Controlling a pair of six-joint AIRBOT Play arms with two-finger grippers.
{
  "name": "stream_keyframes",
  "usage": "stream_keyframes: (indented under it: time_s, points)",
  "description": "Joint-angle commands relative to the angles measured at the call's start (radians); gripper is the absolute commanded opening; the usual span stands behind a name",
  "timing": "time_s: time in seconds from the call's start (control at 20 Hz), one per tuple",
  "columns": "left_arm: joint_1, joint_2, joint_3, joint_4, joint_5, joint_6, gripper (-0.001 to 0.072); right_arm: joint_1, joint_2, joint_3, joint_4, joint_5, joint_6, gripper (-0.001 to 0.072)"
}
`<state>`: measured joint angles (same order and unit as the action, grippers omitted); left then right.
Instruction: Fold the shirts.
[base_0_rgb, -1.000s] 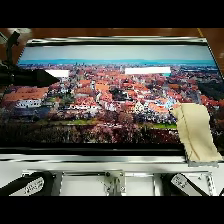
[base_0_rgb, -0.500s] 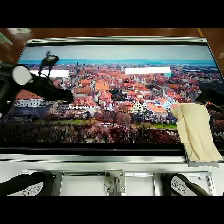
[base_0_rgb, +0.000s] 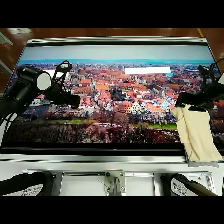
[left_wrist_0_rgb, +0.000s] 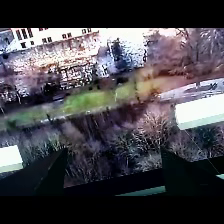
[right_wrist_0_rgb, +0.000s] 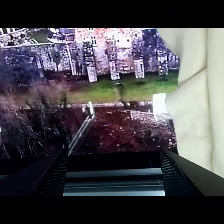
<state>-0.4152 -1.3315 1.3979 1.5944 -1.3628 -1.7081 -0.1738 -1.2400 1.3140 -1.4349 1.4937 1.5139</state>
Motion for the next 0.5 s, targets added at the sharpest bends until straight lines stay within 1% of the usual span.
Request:
stream_keyframes:
  time_s: [0.0,0.05,0.25,0.45]
  points:
    - [-0.004,-0.002,0.000,0.002,0.031,-0.006,0.0705,0.016,-0.003,0.001,-0.004,0.006,0.001,0.0682]
    - [-0.004,-0.002,0.000,0.003,0.039,-0.006,0.0705,0.016,-0.003,0.001,-0.004,0.006,0.001,0.0682]
    - [-0.003,-0.002,0.000,0.003,0.042,0.050,0.0705,0.016,-0.003,0.001,-0.004,0.006,0.001,0.0682]
    - [-0.003,-0.002,0.000,0.003,0.044,0.065,0.0705,0.016,-0.003,0.001,-0.004,0.006,0.001,0.0683]
